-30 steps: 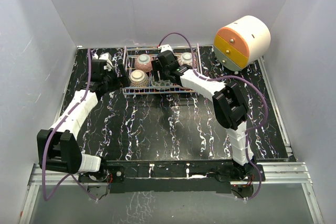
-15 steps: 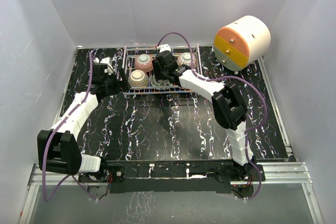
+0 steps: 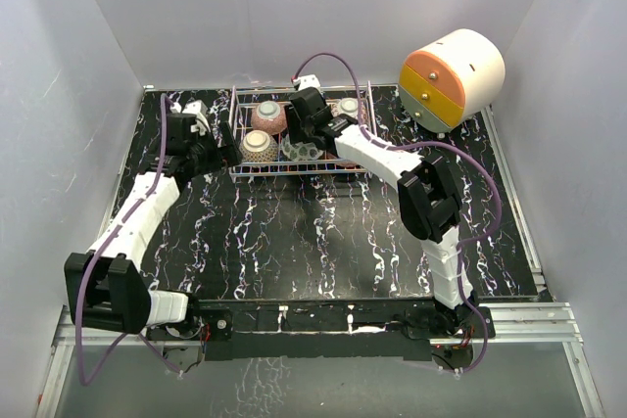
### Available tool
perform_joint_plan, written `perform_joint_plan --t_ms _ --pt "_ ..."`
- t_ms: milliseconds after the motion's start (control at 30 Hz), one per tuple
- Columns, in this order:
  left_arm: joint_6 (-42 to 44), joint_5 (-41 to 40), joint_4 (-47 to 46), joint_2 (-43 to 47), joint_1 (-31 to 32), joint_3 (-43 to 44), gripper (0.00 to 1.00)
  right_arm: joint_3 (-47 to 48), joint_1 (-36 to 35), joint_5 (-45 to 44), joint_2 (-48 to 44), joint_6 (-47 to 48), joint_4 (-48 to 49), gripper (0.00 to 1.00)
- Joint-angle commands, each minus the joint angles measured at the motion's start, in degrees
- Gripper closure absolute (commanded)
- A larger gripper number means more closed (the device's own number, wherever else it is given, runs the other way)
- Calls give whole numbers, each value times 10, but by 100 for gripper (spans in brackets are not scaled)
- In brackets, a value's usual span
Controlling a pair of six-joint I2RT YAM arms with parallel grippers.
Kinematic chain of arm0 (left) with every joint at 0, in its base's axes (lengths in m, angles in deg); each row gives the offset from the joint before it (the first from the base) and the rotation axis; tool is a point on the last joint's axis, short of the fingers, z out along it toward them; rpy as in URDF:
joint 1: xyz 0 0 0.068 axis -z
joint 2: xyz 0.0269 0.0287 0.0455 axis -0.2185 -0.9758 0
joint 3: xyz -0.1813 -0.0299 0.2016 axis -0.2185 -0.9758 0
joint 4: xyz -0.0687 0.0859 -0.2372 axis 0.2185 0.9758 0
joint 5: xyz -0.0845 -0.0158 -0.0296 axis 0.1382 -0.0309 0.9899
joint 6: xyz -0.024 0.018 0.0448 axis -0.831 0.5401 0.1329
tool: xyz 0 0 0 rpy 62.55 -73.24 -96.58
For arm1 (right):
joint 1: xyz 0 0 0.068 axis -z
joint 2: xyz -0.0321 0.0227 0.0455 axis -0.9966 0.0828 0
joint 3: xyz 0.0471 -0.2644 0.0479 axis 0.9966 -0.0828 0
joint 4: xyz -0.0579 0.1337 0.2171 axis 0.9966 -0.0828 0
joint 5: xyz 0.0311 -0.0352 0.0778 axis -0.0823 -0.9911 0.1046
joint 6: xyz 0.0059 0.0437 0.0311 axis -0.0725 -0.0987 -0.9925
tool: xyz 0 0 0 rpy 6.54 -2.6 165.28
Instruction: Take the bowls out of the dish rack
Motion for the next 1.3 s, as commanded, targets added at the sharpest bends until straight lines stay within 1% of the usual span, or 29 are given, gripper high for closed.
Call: perform_joint_plan --t_ms 0,67,167,233,367,500,633,733,800,900,967,1033,1267 --pt "0 19 21 33 2 44 3 49 3 -20 -46 2 34 67" --pt "-7 34 19 33 2 57 3 47 3 -21 -53 2 34 67" --pt "-29 91 -4 27 1 68 3 41 5 -20 -60 3 36 68" --pt "-60 133 -24 15 2 76 3 38 8 -16 -64 2 38 68" --pt "-131 218 -104 1 2 75 3 31 12 -8 -73 -3 42 69" --pt "-195 263 -186 -15 2 64 3 23 17 4 -85 -10 51 70" --pt "-229 278 -223 -29 2 59 3 16 21 11 -91 -14 55 71" --pt "-264 277 -263 -30 2 33 3 5 25 22 -101 -22 62 71" --pt "-294 288 -308 -37 1 15 3 -3 29 33 -112 -28 70 71" --pt "-338 314 -402 -64 2 -8 3 -8 35 54 -127 -38 76 72" --pt "-355 315 -442 -75 2 -19 3 -14 40 73 -138 -48 83 72" --pt "-366 315 -478 -85 2 -25 4 -26 50 97 -152 -62 94 72" --pt "-457 326 -647 -148 4 -58 4 -73 94 203 -195 -123 140 72"
